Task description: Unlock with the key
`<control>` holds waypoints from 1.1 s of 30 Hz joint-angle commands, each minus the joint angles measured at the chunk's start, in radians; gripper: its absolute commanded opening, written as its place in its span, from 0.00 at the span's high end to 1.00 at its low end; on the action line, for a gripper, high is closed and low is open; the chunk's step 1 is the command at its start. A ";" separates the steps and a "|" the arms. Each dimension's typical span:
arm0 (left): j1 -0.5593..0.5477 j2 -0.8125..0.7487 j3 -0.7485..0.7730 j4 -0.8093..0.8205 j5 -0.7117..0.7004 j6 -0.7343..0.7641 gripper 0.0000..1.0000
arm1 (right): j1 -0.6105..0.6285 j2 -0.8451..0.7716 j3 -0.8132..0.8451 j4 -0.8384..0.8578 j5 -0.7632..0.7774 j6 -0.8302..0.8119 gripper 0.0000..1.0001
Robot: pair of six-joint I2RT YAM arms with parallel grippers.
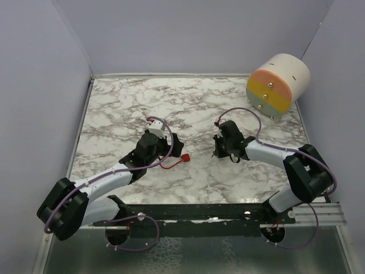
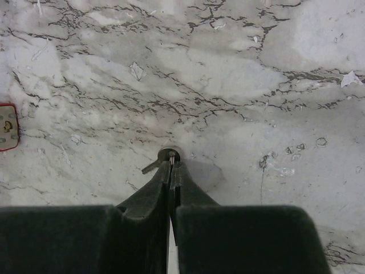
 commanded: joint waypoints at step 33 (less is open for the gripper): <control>-0.189 0.274 0.115 0.391 0.166 0.231 0.32 | 0.007 -0.314 0.092 -0.053 -0.141 0.004 0.99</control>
